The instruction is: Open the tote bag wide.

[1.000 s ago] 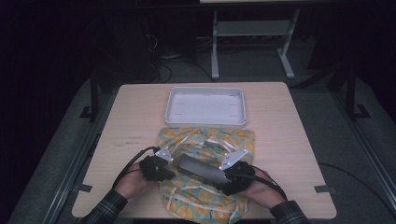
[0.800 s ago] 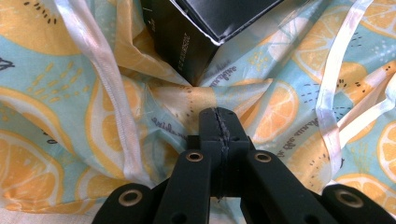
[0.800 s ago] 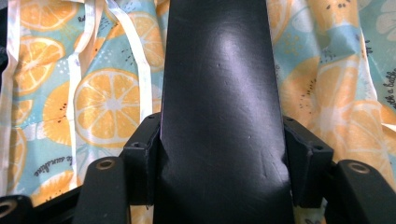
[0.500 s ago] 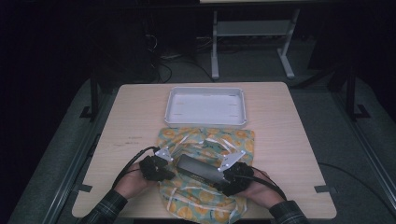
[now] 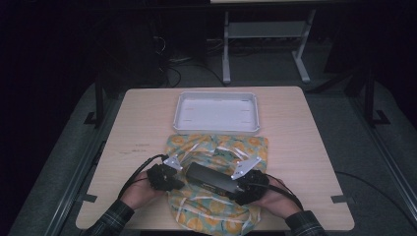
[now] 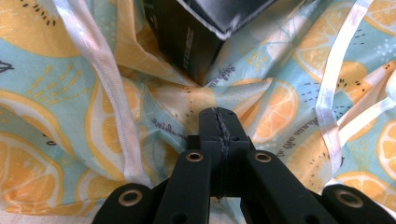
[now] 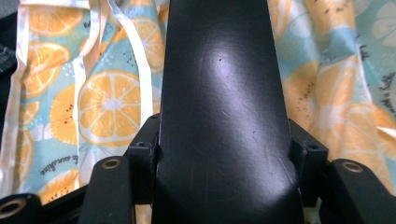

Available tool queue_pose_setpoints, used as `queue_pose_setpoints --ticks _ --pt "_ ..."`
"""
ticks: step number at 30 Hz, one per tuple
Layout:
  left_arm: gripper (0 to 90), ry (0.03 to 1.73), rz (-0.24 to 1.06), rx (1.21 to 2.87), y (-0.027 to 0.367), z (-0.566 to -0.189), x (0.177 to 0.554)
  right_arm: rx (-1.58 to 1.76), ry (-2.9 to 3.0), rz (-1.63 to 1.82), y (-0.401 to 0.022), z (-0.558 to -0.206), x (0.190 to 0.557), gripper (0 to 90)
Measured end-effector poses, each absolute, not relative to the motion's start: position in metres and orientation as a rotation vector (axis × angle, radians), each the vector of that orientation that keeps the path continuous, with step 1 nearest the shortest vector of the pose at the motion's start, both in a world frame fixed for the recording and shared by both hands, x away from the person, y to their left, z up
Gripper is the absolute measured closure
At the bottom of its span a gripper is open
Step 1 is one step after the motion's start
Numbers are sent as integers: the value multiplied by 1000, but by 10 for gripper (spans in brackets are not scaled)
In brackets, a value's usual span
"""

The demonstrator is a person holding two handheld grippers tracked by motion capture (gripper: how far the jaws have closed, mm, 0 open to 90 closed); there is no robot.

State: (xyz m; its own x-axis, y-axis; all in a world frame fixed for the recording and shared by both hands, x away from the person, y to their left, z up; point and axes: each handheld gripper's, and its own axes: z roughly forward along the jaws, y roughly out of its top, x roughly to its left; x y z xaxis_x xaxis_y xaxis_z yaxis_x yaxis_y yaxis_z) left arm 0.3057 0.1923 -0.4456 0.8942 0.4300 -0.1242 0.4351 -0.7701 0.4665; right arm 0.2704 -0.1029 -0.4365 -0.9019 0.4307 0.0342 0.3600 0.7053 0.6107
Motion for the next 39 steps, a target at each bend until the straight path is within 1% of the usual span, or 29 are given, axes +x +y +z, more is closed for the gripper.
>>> queue_pose_setpoints --ticks 19,39 --pt "896 625 -14 2566 192 -445 306 639 2766 1029 -112 -419 270 414" --pt "897 620 -8 2574 191 -445 305 646 2728 1098 -123 -392 273 416"
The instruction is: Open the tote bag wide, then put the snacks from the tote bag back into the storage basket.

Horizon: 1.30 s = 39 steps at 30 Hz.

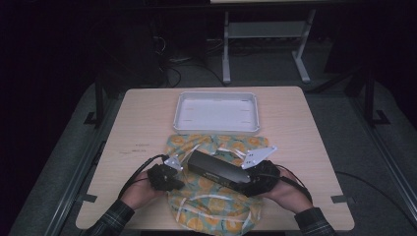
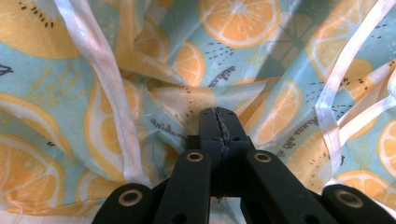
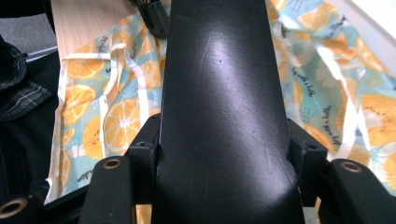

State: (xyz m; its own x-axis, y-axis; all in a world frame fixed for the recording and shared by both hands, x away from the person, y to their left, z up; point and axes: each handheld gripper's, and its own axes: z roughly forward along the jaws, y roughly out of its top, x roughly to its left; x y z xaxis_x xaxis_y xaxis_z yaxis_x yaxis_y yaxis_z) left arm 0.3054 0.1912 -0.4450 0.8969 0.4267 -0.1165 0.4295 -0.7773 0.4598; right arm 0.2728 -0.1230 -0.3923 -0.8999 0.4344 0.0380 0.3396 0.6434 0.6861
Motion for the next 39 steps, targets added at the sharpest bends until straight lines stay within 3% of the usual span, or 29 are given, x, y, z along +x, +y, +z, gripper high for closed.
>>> queue_pose_setpoints --ticks 39 --pt "896 619 -29 2576 192 -445 307 687 2685 1087 -124 -351 322 417"
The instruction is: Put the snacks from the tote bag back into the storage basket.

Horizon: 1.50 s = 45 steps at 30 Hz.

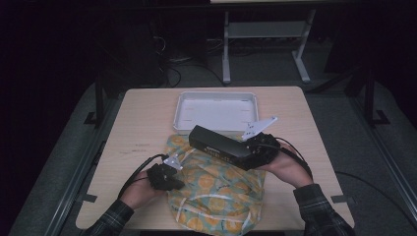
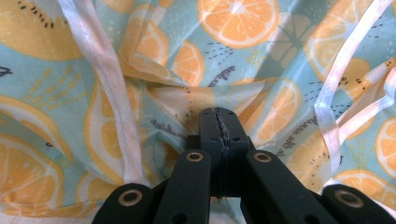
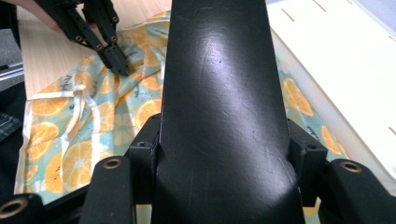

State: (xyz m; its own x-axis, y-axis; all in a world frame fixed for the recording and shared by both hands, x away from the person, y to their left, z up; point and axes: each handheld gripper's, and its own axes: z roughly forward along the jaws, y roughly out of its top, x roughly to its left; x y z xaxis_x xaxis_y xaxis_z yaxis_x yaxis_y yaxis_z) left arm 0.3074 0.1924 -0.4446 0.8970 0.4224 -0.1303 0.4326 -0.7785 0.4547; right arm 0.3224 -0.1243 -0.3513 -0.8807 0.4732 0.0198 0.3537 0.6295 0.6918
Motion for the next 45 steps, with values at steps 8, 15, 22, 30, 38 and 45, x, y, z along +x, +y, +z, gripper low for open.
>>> queue_pose_setpoints --ticks 8,15,22,30,38,45 --pt "785 610 -37 2543 192 -440 304 705 2673 1081 -123 -349 335 417" --pt "654 599 -45 2441 204 -422 300 726 2662 1087 -123 -350 345 417" --pt "560 578 -33 2392 220 -409 289 751 2627 1103 -125 -342 354 417" --pt "443 605 16 2383 243 -410 279 776 2594 1099 -124 -335 370 417" --pt "325 669 107 2347 268 -413 272 831 2574 1070 -123 -335 394 418" --pt "253 725 155 2321 286 -418 268 877 2562 1024 -120 -337 418 418"
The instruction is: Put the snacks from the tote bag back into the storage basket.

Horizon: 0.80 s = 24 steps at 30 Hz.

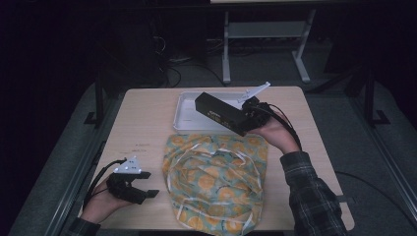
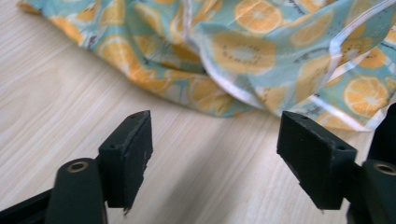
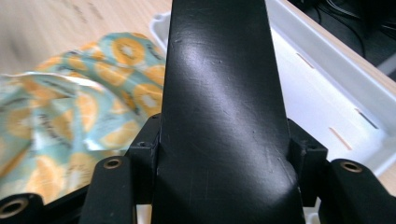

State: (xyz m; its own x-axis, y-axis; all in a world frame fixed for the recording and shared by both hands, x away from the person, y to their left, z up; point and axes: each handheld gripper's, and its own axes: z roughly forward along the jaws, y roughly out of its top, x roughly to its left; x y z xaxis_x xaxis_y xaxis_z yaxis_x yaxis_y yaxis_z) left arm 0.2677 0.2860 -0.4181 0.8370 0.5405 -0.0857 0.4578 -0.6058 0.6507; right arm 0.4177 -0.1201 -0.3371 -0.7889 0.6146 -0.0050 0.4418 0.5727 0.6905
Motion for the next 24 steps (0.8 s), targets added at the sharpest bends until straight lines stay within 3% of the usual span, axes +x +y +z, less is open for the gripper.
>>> queue_pose_setpoints --ticks 11,24 --pt "139 763 212 2336 298 -426 266 941 2547 975 -111 -342 452 417" --pt "135 762 213 2337 298 -429 268 968 2566 958 -112 -369 489 416"
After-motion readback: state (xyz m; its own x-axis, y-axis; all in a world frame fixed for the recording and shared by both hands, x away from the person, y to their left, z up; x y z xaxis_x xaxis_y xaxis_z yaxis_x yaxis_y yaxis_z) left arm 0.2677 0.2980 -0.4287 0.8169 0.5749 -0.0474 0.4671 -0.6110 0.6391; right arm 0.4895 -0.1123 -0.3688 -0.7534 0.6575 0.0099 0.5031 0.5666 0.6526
